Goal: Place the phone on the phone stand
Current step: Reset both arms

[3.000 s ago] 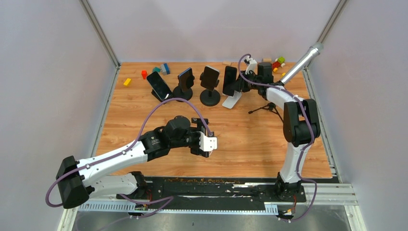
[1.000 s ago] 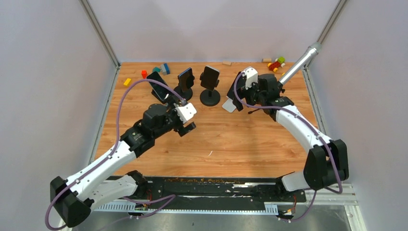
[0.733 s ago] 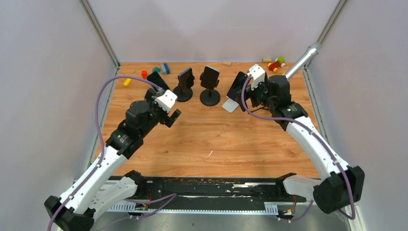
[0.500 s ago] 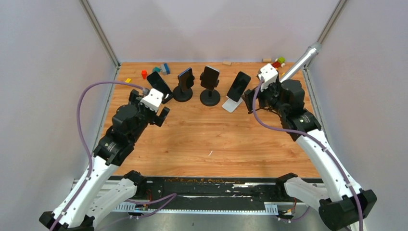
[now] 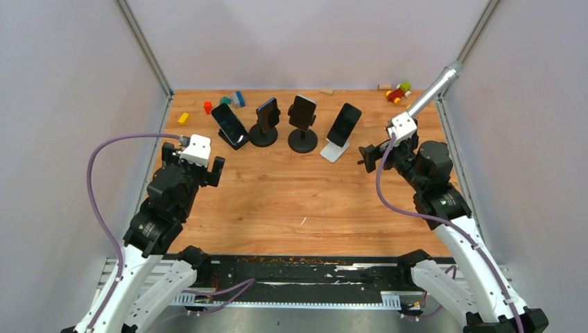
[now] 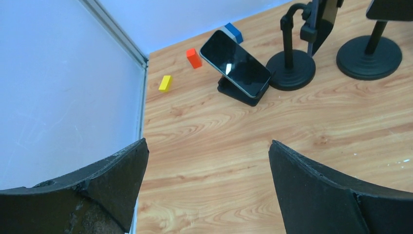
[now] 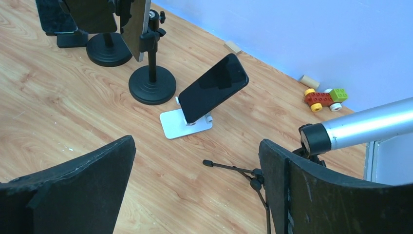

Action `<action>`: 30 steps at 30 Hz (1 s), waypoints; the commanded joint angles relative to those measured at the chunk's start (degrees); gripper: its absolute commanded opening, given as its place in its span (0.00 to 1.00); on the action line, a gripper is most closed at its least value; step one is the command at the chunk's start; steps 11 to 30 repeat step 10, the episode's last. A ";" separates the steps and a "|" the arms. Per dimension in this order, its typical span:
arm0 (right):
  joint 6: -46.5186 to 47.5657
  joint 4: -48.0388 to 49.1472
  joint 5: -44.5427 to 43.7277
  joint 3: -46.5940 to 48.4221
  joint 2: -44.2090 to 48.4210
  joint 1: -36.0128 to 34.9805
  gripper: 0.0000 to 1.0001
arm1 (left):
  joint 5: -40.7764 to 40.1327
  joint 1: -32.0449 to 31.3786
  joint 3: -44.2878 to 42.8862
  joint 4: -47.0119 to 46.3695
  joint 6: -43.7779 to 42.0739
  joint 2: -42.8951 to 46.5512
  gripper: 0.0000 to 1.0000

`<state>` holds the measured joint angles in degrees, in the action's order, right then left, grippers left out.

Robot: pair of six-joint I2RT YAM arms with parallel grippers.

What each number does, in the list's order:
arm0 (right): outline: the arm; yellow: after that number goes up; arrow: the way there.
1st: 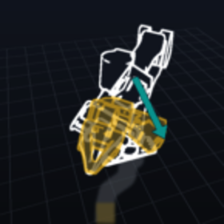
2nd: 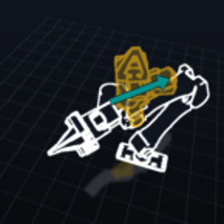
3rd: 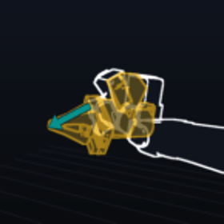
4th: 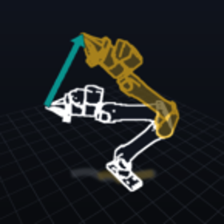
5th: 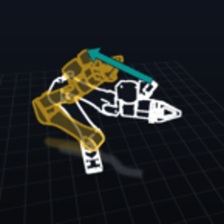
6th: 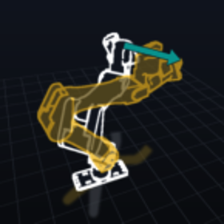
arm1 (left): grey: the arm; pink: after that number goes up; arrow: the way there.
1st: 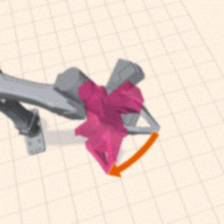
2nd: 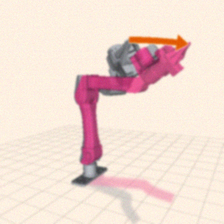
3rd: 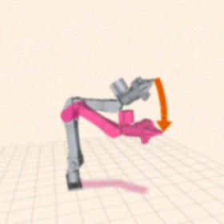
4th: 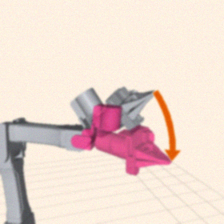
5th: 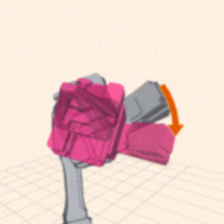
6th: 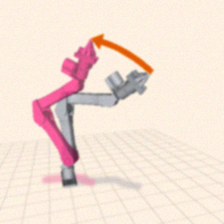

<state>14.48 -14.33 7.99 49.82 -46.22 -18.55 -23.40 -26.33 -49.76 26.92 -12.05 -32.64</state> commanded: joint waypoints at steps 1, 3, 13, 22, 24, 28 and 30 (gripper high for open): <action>0.11 4.83 -1.75 -0.84 1.04 0.24 1.00 | -1.33 0.40 1.62 -2.23 0.91 -0.05 1.00; 0.24 5.00 -1.92 -1.03 0.51 0.26 1.00 | -1.37 0.40 2.00 -2.22 0.52 0.01 1.00; 0.46 5.01 -2.24 -1.17 -0.20 0.26 1.00 | -1.25 0.76 2.56 -1.92 0.45 0.21 1.00; 0.46 5.01 -2.24 -1.17 -0.20 0.26 1.00 | -1.25 0.76 2.56 -1.92 0.45 0.21 1.00; 0.46 5.01 -2.24 -1.17 -0.20 0.26 1.00 | -1.25 0.76 2.56 -1.92 0.45 0.21 1.00; 0.46 5.01 -2.24 -1.17 -0.20 0.26 1.00 | -1.25 0.76 2.56 -1.92 0.45 0.21 1.00; 0.46 5.01 -2.24 -1.17 -0.20 0.26 1.00 | -1.25 0.76 2.56 -1.92 0.45 0.21 1.00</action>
